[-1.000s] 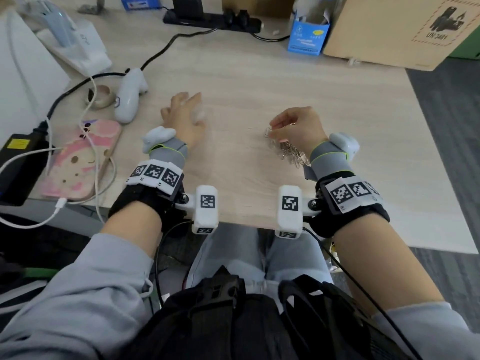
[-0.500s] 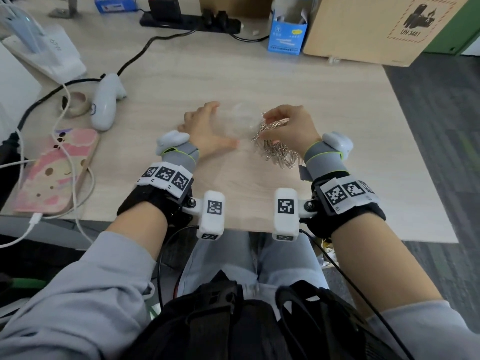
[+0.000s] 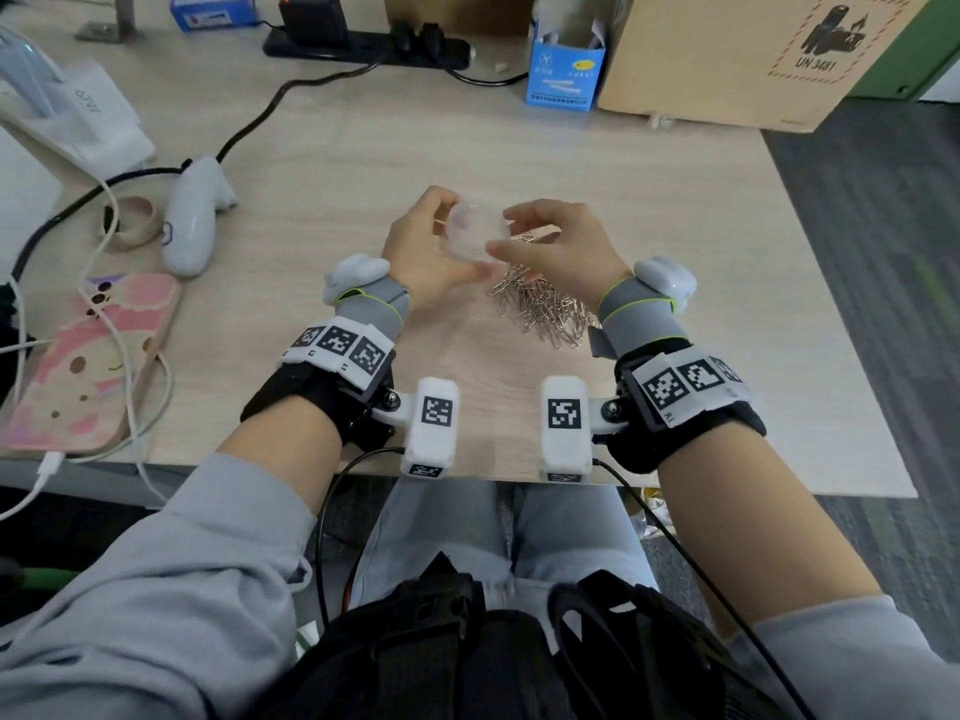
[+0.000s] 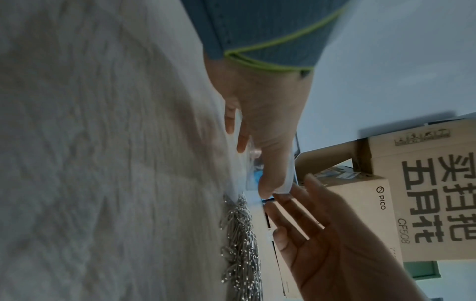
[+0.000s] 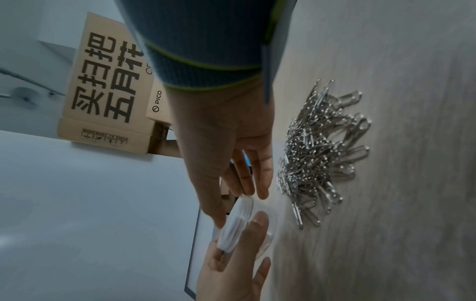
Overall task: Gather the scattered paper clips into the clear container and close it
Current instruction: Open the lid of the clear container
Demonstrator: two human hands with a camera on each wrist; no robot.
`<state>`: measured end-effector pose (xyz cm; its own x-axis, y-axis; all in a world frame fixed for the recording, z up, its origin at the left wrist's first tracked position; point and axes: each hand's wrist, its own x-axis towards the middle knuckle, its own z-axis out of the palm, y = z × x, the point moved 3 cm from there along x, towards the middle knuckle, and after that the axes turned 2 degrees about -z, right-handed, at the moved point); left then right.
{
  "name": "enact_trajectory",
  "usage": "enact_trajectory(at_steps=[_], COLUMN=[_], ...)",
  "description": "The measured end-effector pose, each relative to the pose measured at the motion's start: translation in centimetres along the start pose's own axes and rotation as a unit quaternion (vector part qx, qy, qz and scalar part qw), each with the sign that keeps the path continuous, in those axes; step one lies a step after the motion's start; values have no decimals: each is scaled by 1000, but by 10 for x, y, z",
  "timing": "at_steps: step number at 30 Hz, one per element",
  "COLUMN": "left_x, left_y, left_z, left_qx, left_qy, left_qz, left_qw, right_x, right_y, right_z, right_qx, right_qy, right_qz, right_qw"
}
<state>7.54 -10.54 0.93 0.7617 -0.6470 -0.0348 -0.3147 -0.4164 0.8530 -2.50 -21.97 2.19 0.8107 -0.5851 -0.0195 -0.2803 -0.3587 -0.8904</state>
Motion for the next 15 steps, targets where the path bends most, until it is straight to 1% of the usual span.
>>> enact_trajectory(at_steps=[5,8,12,15], left_x=[-2,-4,-6,-7], left_y=[8,8,4,0], left_z=[-7,-12,-15,-21], left_qx=[35,46,59,48], left_qy=[8,9,-8,-34], left_qz=[58,73,60,41], left_qw=[998,996,996,997], right_x=[3,2,0,-2], right_y=[-18,-24,-30,-34], right_z=[7,11,16,18], right_qx=[-68,-114,-154,-172], right_qy=[22,22,5,-33], right_qz=[-22,-38,-82,-102], right_qw=[997,993,985,979])
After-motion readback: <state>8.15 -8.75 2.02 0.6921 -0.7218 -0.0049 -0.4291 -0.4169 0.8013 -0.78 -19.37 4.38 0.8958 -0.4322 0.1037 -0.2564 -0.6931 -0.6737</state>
